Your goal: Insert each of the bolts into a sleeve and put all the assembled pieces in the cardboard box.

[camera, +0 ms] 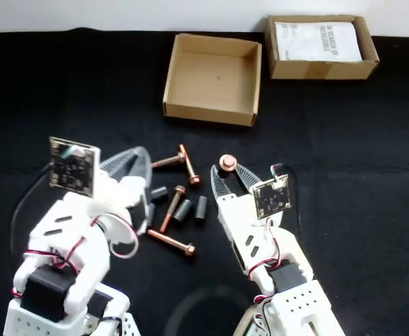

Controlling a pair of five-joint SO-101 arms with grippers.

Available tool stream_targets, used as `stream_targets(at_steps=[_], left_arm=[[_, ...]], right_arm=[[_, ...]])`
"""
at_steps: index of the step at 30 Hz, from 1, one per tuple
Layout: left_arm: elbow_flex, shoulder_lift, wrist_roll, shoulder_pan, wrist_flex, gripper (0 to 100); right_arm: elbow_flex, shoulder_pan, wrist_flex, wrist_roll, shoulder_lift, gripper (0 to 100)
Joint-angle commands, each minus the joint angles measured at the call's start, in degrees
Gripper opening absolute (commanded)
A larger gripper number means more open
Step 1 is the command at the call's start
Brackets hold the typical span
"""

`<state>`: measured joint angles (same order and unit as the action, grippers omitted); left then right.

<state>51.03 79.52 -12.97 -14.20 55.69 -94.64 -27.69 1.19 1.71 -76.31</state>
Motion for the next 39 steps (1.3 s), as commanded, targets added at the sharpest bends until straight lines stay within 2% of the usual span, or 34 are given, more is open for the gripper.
stream_targets(at_steps=[1,3,8,14,18,28,39], left_arm=[[1.5,0.4,0.2,5.8,-0.3,1],[5.1,0.5,0.1,8.7,-2.2,1],[16.8,0.5,0.0,16.2,-12.4,1],[28.0,0.6,-0.1,16.9,-21.3,1],[34.0,0.6,-0.1,16.9,-26.2,1],[41.5,0.6,-0.2,17.0,-27.5,1],[46.5,0.6,-5.6,17.0,-27.3,1]], right_arm=[[4.6,0.5,0.7,-0.2,-1.4,0.8],[6.0,0.6,-1.5,-0.1,-1.4,0.8],[16.7,1.3,-18.3,4.0,-1.2,0.8],[25.5,1.8,-25.4,4.7,-0.6,0.8],[33.9,1.9,-29.1,5.0,7.2,0.8],[59.6,4.4,-31.7,5.1,36.8,0.8],[81.7,9.8,-32.8,5.2,63.7,0.8]])
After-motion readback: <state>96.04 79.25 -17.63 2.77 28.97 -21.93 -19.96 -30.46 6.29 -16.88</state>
